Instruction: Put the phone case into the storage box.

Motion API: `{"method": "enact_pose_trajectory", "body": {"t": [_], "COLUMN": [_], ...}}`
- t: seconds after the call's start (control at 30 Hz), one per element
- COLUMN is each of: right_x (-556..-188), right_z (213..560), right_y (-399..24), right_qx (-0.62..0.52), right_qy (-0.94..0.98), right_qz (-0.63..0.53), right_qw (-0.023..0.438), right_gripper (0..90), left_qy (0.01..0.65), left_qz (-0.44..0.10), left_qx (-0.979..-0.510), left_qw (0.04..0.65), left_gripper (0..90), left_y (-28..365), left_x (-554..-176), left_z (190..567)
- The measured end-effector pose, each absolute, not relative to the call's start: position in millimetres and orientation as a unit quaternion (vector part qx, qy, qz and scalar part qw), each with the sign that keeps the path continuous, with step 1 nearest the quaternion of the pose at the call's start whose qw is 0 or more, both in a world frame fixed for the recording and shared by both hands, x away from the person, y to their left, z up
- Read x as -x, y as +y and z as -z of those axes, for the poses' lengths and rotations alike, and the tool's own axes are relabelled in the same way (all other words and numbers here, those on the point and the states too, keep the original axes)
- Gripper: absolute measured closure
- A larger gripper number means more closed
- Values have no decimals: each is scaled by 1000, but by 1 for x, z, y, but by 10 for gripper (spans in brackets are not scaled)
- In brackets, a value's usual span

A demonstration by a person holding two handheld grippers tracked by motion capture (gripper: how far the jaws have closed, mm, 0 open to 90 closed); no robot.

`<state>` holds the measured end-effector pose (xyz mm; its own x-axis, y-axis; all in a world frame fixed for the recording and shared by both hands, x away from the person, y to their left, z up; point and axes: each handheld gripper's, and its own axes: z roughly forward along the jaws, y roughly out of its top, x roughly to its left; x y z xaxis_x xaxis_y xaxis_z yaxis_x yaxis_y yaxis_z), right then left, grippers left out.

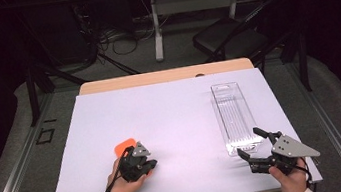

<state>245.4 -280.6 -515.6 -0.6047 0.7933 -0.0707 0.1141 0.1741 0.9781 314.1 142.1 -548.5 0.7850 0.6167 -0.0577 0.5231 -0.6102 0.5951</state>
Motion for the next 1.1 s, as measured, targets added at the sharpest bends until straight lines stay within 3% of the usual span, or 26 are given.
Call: {"method": "enact_pose_trajectory", "body": {"t": [1.1], "right_x": [-246], "right_z": [516], "right_y": [-279], "right_qx": [-321], "right_qy": [704], "right_qz": [-555], "right_qw": [305], "right_gripper": [146], "left_qy": [379], "left_qz": [-109], "left_qx": [-868], "left_qw": [303], "left_gripper": [900], "left_y": [236], "left_x": [-283], "left_z": [550]}}
